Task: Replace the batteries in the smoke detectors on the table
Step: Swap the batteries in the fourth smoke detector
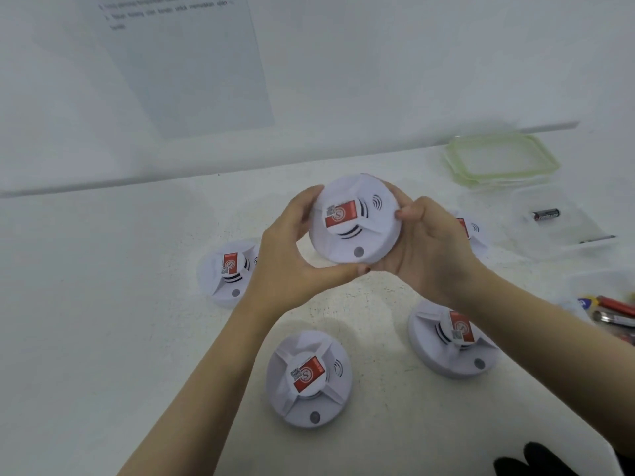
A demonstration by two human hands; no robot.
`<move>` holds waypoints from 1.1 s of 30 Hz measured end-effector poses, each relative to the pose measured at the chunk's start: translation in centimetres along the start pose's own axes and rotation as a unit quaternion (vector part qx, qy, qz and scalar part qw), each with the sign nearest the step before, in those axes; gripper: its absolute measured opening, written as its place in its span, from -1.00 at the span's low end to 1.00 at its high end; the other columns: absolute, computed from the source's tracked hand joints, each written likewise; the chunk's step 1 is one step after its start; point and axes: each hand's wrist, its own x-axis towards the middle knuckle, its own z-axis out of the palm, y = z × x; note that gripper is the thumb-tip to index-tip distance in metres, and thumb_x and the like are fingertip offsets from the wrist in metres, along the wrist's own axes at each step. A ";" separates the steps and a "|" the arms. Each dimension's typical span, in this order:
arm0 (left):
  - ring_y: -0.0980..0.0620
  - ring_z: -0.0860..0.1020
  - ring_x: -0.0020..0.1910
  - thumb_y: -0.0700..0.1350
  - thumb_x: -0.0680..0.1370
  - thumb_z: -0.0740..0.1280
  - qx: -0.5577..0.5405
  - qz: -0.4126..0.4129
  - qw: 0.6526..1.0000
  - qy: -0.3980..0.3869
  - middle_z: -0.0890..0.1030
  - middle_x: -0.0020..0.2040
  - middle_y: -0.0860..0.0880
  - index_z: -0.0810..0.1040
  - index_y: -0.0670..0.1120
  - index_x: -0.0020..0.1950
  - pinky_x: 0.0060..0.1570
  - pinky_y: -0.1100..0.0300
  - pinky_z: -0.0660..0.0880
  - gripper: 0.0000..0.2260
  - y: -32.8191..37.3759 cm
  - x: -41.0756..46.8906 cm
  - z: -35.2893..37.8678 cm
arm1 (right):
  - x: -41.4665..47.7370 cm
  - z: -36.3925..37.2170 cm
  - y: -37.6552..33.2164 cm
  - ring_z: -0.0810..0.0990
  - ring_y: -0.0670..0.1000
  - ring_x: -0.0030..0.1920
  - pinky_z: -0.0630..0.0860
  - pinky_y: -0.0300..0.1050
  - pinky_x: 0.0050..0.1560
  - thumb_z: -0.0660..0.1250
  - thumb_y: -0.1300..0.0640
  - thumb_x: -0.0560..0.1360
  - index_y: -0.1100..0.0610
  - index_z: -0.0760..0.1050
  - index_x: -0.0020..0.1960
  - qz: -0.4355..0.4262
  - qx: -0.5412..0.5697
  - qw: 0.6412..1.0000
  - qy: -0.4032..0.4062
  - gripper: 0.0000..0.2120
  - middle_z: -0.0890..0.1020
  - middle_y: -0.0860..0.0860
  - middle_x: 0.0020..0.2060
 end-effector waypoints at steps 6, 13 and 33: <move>0.34 0.45 0.24 0.05 0.19 0.62 -0.005 -0.039 0.999 0.035 0.46 0.21 0.39 0.32 0.18 0.30 0.06 0.48 0.44 -0.23 0.0 -0.8 0.0 | -0.9 -0.8 0.5 0.65 0.10 0.00 0.60 -0.03 -0.09 0.34 0.26 0.44 -0.21 0.19 0.43 -0.029 -0.161 0.987 -0.004 -0.31 0.64 0.04 0.09; 0.10 0.54 0.23 0.02 0.20 0.63 0.026 -0.044 0.997 0.056 0.54 0.27 0.08 0.37 -0.05 0.41 0.13 0.11 0.56 -0.16 -0.1 -1.9 0.9 | -1.4 -0.7 1.6 0.61 0.00 0.07 0.58 -0.11 -0.12 0.39 0.49 0.36 -0.12 0.25 0.41 -0.042 -0.201 0.978 0.019 -0.19 0.58 0.03 0.17; 0.08 0.50 0.29 0.08 0.25 0.58 0.040 0.004 0.998 0.040 0.53 0.30 0.02 0.36 -0.14 0.43 0.20 0.07 0.52 -0.17 -0.4 -2.2 0.8 | -1.8 -1.4 2.1 0.56 0.24 0.15 0.59 0.11 -0.01 0.41 0.43 0.31 -0.11 0.29 0.40 -0.049 -0.169 0.984 0.005 -0.21 0.58 0.12 0.16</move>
